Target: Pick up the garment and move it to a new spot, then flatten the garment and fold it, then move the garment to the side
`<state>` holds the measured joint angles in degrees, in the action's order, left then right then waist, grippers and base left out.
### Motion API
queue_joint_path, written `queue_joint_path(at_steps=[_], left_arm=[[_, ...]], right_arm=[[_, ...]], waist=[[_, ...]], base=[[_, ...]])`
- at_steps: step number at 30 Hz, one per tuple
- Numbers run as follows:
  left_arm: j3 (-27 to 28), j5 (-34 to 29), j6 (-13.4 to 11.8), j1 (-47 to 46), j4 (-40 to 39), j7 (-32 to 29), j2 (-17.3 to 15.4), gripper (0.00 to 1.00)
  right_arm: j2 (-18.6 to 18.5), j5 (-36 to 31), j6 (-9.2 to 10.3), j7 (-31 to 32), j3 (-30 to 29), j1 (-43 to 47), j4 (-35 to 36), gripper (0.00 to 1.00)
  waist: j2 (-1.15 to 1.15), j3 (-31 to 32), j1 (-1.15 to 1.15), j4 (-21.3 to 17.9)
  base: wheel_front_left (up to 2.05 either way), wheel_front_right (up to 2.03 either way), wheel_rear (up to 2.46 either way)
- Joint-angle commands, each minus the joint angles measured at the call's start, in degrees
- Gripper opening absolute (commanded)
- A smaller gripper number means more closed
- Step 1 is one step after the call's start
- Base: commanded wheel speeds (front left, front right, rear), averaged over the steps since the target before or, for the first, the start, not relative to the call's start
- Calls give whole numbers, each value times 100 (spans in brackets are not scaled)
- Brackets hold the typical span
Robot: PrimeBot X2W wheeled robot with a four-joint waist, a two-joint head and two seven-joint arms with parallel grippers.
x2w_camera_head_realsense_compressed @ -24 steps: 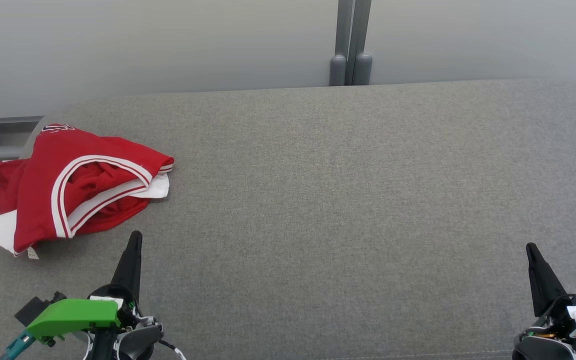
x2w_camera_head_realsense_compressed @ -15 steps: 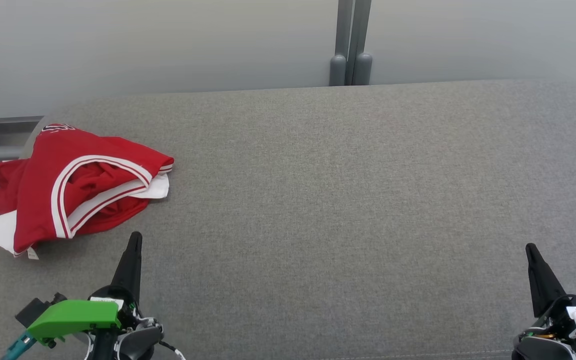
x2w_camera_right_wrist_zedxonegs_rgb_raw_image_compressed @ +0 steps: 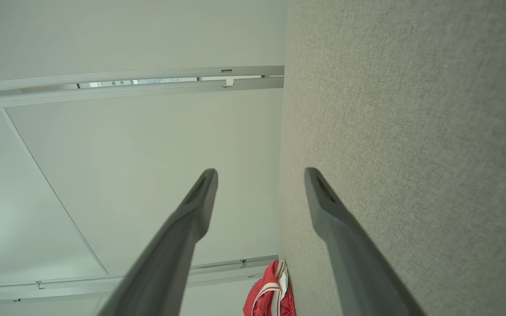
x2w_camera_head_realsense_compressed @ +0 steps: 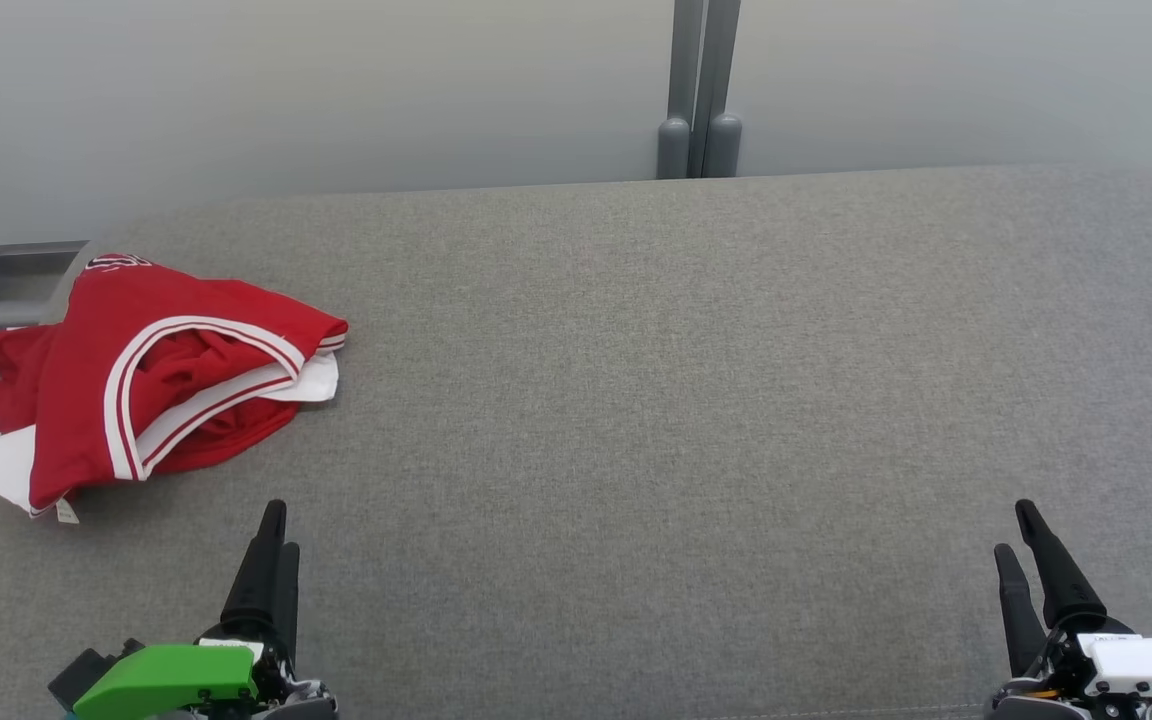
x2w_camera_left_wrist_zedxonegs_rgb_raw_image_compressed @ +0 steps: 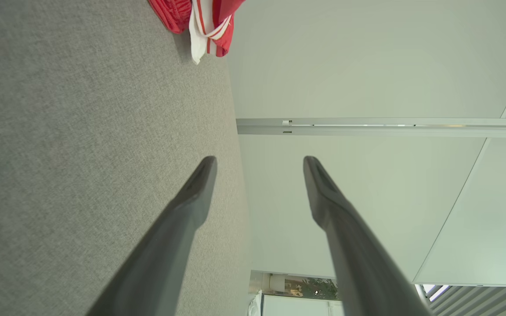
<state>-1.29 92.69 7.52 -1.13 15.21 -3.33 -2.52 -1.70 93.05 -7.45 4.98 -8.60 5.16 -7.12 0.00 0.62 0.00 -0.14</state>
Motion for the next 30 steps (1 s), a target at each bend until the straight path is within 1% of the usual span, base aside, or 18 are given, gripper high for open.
queue_joint_path(at_steps=[1,7,13,14,15,16,19,24,30], left_arm=[[-17,-70,1,-31,-104,79,-27,100],[-49,-305,0,-3,-95,246,-48,100],[-94,-649,-43,9,-54,390,-69,100],[-104,-705,-51,8,-48,413,-72,100],[-142,-923,-91,1,-24,478,-94,100],[-142,-923,-91,1,-24,478,-94,100],[-189,-1171,-149,-13,3,542,-121,100],[-200,-1723,-287,-29,-2,644,-168,100],[-244,-2244,-389,7,14,763,-160,100]], right_arm=[[-47,-101,-2,-76,85,-140,58,100],[-67,-356,-2,-248,308,-212,-39,100],[-84,-785,-2,-405,473,-297,-213,100],[-85,-884,-2,-430,484,-311,-243,100],[-84,-1206,-2,-503,519,-351,-338,100],[-84,-1206,-2,-503,519,-351,-338,100],[-82,-1551,-2,-573,555,-389,-427,100],[-77,-2008,-2,-686,674,-453,-531,100],[-80,-2671,-2,-770,798,-548,-660,100]], waist=[[0,12,0,-3],[0,55,0,-6],[0,100,0,-5],[0,108,0,-3],[0,133,0,1],[0,133,0,1],[0,157,0,6],[0,193,0,8],[0,232,0,14]], base=[[0,0,0],[0,0,0],[0,0,0],[0,0,0],[0,0,0],[0,0,0],[0,0,0],[0,0,0],[0,0,0]])
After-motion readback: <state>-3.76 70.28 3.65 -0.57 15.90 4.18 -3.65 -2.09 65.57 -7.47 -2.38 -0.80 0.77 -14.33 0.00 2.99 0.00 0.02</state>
